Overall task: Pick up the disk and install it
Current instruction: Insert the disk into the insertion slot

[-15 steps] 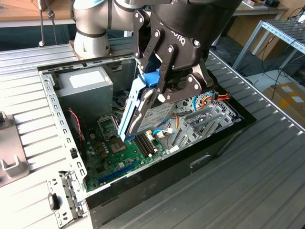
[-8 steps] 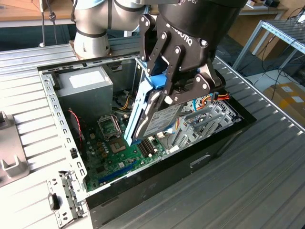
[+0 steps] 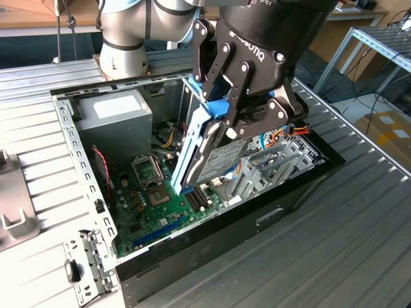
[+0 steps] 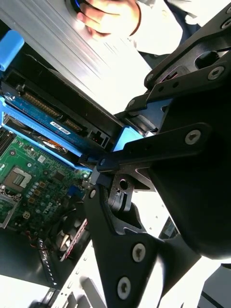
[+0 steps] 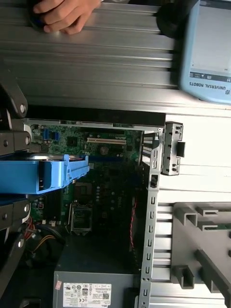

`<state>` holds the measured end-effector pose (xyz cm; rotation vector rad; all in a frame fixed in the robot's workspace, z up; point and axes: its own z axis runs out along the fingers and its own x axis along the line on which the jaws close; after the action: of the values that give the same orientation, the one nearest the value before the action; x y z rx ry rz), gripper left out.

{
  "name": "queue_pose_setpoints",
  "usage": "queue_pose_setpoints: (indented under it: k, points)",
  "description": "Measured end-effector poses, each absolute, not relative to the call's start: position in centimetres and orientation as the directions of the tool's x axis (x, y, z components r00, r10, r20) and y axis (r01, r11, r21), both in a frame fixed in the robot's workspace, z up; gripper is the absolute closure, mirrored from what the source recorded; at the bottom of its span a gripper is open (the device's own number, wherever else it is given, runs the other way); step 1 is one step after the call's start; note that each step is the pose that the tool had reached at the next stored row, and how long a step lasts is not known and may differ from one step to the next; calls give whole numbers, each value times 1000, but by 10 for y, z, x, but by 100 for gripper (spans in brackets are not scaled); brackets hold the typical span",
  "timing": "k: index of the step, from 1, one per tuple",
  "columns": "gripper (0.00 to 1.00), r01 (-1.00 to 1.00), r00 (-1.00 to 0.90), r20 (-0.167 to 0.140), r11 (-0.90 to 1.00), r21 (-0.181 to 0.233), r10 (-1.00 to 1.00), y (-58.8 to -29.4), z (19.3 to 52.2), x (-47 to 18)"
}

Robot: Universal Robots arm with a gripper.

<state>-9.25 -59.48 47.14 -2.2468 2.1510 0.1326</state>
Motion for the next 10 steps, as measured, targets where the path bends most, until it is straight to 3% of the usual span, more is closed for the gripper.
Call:
queue_pose_setpoints:
  k: [10]
  points:
    - [63, -998, 42, -81, -45, 38, -996, -595, 471, -89]
